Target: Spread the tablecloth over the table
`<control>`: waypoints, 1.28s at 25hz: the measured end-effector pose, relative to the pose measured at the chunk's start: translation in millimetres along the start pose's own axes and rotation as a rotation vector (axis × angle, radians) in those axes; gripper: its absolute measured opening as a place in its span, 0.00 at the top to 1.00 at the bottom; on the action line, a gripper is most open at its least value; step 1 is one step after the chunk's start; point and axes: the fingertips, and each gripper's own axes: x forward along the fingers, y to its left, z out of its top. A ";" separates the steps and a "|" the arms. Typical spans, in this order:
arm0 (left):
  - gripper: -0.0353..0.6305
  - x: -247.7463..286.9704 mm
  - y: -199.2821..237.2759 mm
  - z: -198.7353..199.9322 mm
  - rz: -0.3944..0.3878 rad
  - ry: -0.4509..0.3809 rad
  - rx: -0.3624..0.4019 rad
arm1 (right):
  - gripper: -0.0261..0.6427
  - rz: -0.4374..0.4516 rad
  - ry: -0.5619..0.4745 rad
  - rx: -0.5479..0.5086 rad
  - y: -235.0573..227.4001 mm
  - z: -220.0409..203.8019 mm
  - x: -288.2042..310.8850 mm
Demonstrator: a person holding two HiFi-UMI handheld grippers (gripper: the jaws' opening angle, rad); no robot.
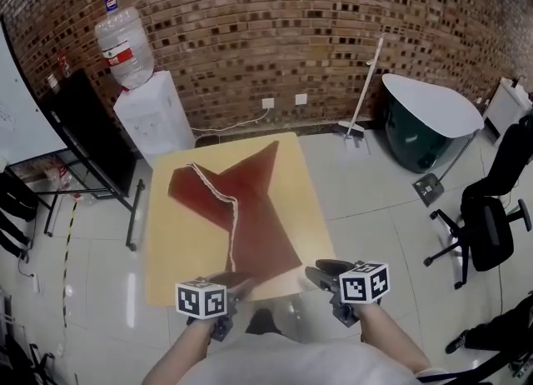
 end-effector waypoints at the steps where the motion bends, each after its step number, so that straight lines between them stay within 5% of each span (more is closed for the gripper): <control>1: 0.53 4.2 3.5 0.4 0.001 0.003 -0.017 | 0.72 -0.025 0.026 0.002 -10.0 -5.8 6.9; 13: 0.54 26.8 23.8 18.1 0.010 0.026 -0.134 | 0.66 -0.126 0.181 0.043 -46.1 -23.6 66.9; 29: 0.84 35.7 40.4 12.9 0.026 0.056 -0.113 | 0.73 -0.297 0.285 -0.103 -43.8 -31.0 85.9; 32: 0.89 34.7 43.4 13.1 0.031 0.060 -0.105 | 0.84 -0.315 0.296 -0.117 -43.3 -31.5 87.8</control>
